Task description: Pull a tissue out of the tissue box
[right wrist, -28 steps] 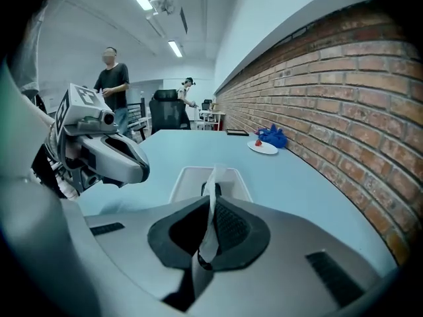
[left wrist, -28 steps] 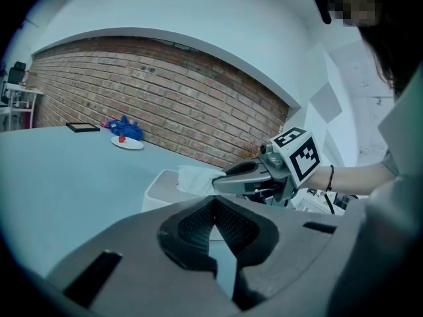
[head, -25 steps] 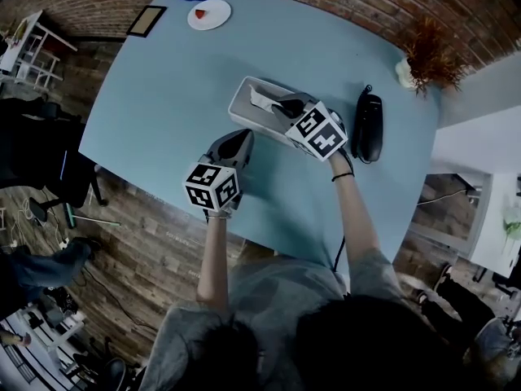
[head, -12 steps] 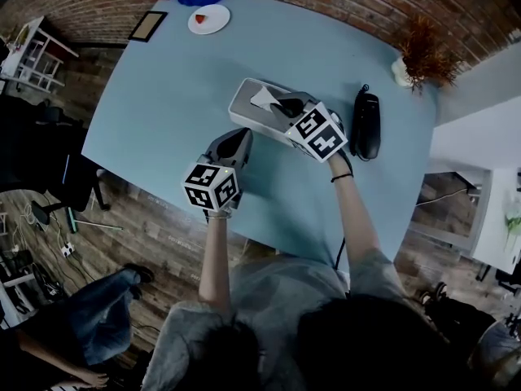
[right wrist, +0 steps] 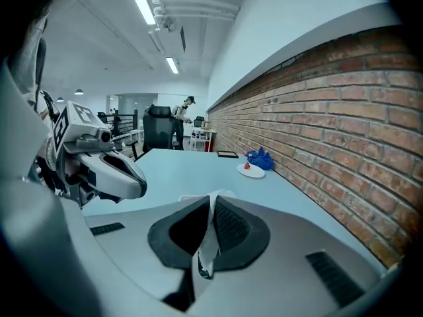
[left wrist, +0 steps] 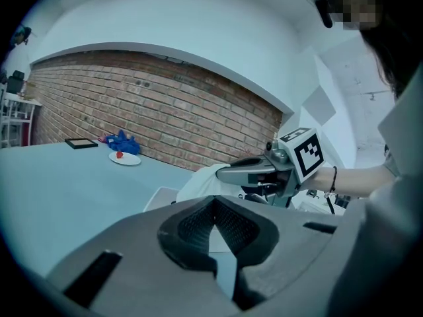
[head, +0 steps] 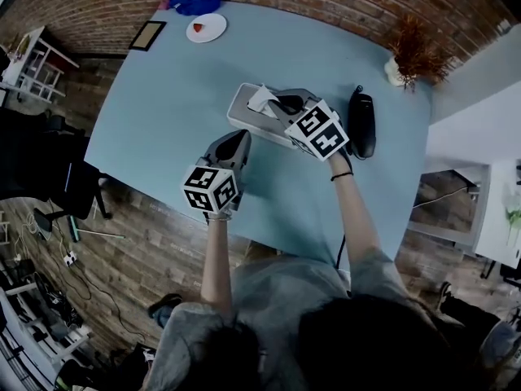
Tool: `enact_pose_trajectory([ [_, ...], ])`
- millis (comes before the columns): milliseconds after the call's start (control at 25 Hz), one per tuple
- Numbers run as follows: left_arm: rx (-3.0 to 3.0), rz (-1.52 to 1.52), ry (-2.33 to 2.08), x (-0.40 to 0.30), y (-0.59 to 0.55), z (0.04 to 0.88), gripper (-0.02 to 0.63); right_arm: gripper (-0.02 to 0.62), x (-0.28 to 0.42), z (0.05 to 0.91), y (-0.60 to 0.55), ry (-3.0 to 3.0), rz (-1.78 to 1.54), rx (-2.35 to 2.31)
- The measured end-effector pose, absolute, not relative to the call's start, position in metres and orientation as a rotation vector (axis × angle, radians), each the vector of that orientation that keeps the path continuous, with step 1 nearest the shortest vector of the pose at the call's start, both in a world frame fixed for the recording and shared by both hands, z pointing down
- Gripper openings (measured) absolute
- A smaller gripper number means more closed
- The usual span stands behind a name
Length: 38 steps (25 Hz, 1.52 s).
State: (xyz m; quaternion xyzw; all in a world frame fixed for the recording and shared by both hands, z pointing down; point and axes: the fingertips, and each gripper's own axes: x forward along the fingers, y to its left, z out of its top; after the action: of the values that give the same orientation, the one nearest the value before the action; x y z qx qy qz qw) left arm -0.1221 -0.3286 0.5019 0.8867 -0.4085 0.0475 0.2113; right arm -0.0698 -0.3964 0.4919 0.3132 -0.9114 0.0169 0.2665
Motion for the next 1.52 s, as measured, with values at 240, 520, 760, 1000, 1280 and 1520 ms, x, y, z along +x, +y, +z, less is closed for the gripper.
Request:
enact_pose_trajectory([
  [240, 2.494, 0.114, -1.138, -0.120, -0.329, 0.489, 0.003, 0.000, -0.068, 0.481, -0.394, -2.480, 0.030, 0.874],
  [520, 2.530, 0.097, -1.142, -0.118, -0.322, 0.472, 0.003, 0.000, -0.066, 0.469, -0.381, -2.497, 0.011, 0.903],
  [760, 2.555, 0.088, -1.148, -0.119, -0.313, 0.462, 0.003, 0.000, -0.062, 0.464, -0.369, -2.501, 0.002, 0.943],
  [1000, 2.570, 0.080, -1.148, -0.119, -0.305, 0.454, 0.003, 0.000, -0.058, 0.454, -0.359, -2.522, -0.005, 0.993],
  [1280, 2.598, 0.070, -1.150, -0.120, -0.299, 0.445, 0.003, 0.000, -0.051, 0.435, -0.348, -2.601, 0.018, 1.066],
  [1520, 2.635, 0.049, -1.150, -0.118, -0.294, 0.433, 0.003, 0.000, -0.045, 0.411, -0.334, -2.703, 0.026, 1.134],
])
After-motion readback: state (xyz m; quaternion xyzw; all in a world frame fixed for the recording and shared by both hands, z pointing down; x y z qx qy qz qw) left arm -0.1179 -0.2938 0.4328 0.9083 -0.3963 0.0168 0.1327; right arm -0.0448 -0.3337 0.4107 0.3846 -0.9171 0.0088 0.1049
